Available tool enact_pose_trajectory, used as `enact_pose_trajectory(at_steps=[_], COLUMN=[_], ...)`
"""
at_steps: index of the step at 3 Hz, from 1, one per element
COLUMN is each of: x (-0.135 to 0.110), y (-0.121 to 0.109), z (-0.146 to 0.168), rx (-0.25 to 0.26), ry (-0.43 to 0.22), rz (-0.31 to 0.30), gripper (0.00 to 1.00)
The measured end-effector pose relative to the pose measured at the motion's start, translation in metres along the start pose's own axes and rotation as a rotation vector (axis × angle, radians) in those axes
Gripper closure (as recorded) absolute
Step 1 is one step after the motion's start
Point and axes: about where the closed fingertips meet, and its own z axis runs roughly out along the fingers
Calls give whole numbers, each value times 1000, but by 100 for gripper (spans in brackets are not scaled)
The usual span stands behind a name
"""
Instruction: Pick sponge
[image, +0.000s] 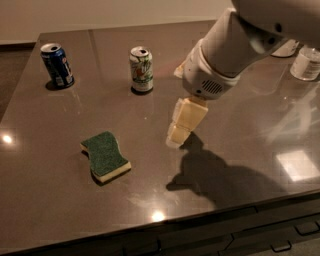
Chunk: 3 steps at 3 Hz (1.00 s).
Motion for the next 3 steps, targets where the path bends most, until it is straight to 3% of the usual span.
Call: enact_pose_trajectory(at_steps=[3], x=[-59], y=[47], z=[74], rx=[-111], ry=[-81], rz=[-135], gripper=[0])
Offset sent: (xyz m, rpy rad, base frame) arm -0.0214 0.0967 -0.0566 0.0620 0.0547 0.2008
